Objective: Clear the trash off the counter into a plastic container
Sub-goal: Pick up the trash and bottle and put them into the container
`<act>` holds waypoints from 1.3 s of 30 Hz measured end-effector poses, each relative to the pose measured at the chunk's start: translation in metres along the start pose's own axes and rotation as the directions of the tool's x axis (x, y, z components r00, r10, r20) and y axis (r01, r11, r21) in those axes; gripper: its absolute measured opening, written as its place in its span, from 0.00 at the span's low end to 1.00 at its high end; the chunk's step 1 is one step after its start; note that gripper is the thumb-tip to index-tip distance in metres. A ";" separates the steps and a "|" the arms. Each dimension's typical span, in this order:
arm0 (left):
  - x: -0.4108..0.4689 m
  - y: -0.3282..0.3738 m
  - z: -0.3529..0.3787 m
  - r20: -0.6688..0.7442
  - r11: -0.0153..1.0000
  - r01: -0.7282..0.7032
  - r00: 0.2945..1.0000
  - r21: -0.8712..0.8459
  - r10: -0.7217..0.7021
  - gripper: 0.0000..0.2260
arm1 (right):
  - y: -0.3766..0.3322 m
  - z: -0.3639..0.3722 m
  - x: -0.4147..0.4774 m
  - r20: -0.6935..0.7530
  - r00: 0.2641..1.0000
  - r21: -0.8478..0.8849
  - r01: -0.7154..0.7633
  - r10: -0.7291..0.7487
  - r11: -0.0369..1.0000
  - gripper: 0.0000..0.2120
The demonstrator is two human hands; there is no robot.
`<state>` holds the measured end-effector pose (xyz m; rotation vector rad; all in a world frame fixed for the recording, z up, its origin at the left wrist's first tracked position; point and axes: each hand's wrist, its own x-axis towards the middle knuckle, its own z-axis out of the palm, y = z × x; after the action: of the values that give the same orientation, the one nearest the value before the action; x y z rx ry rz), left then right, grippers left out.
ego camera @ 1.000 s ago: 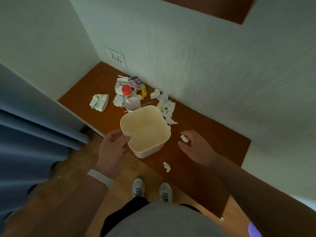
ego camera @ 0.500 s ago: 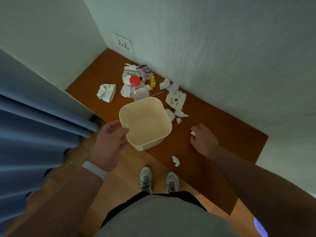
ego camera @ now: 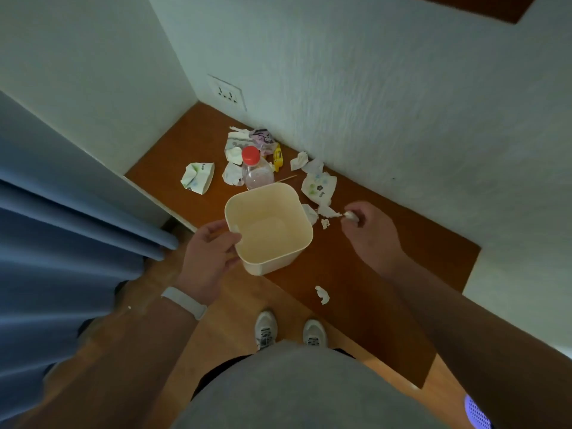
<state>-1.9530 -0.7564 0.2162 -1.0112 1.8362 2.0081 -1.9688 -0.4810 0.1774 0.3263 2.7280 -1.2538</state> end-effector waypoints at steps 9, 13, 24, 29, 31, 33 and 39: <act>-0.001 0.006 0.012 0.057 0.999 0.014 0.998 0.038 -0.017 0.15 | -0.075 0.003 -0.029 0.138 0.947 -0.102 0.304 -0.289 0.947 0.12; -0.001 0.005 0.016 0.085 0.998 0.002 0.996 0.064 -0.008 0.14 | -0.069 0.005 -0.028 0.199 0.941 -0.214 0.314 -0.273 0.925 0.17; 0.009 0.001 -0.002 0.056 0.996 0.017 0.998 0.085 -0.022 0.15 | -0.012 0.008 -0.038 0.306 0.936 -0.321 0.273 -0.173 0.907 0.21; 0.008 -0.001 -0.014 0.013 0.997 0.018 1.000 0.071 -0.019 0.16 | 0.023 0.032 -0.047 0.581 0.812 -0.380 0.328 -0.053 0.865 0.29; 0.007 -0.001 -0.017 0.006 0.998 0.013 1.000 0.068 -0.014 0.15 | 0.033 0.045 -0.049 0.629 0.776 -0.383 0.359 -0.045 0.851 0.30; 0.005 -0.001 -0.018 0.008 0.997 0.011 1.000 0.075 -0.012 0.15 | 0.039 0.056 -0.049 0.658 0.751 -0.386 0.397 -0.053 0.833 0.28; -0.001 -0.002 -0.019 -0.032 0.997 0.008 0.999 0.075 -0.006 0.11 | 0.047 0.075 -0.047 0.637 0.770 -0.398 0.361 -0.029 0.843 0.16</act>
<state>-1.9453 -0.7736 0.2156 -1.0322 1.9061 1.9145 -1.9105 -0.5149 0.1041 -0.3892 2.3953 -0.4795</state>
